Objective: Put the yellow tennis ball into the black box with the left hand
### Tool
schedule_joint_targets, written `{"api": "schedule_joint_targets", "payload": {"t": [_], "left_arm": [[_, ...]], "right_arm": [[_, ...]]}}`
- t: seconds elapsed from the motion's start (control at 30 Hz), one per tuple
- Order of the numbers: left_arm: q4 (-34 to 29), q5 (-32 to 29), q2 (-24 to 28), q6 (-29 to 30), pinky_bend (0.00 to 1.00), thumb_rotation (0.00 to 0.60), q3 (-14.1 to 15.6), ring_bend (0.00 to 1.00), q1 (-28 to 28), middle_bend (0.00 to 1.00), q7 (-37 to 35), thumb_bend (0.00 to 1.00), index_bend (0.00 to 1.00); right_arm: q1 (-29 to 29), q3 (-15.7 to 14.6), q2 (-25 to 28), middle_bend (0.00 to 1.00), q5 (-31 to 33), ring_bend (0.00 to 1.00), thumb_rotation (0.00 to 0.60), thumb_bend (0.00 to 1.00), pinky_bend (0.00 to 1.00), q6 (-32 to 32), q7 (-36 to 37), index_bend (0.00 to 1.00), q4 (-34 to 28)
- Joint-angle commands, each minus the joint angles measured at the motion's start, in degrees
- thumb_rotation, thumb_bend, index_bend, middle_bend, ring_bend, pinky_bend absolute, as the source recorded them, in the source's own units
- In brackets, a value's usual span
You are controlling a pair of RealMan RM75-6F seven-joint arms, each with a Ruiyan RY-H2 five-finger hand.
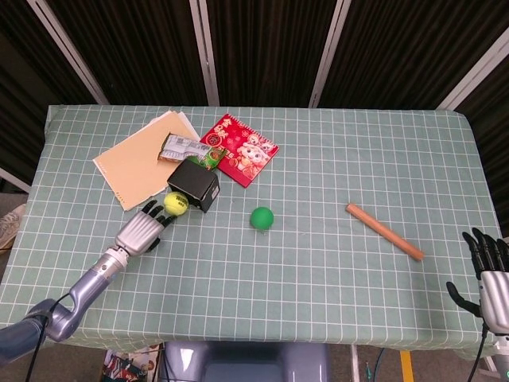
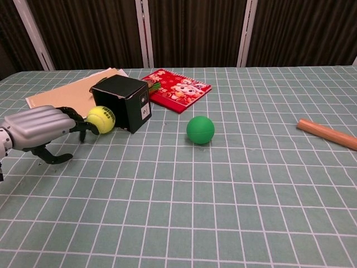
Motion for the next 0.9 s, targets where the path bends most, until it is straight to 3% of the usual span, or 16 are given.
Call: {"api": "schedule_joint_targets", "payload": {"t": [0.03, 0.33, 0.53, 0.9], "left_arm": [[0.55, 0.3, -0.13, 0.54, 0.12, 0.6, 0.11, 0.15, -0.31, 0.21, -0.72, 0.36, 0.18], [1.17, -0.08, 0.02, 0.63, 0.12, 0.6, 0.33, 0.14, -0.73, 0.21, -1.3, 0.36, 0.18], [2.04, -0.87, -0.94, -1.02, 0.06, 0.6, 0.18, 0.02, -1.76, 0.11, -1.58, 0.36, 0.14], [3.35, -2.29, -3.88, -3.11, 0.0, 0.6, -1.4, 0.0, -4.52, 0.03, -1.46, 0.36, 0.06]], "right_arm": [[-0.01, 0.04, 0.05, 0.0, 0.03, 0.0, 0.6, 0.32, 0.0, 0.02, 0.13, 0.0, 0.08], [0.04, 0.13, 0.07, 0.0, 0.15, 0.0, 0.6, 0.32, 0.0, -0.13, 0.33, 0.0, 0.27], [0.02, 0.13, 0.05, 0.0, 0.18, 0.0, 0.6, 0.32, 0.0, -0.14, 0.16, 0.0, 0.2], [-0.01, -0.01, 0.1, 0.0, -0.2, 0.0, 0.6, 0.32, 0.0, -0.06, 0.12, 0.0, 0.1]]}}
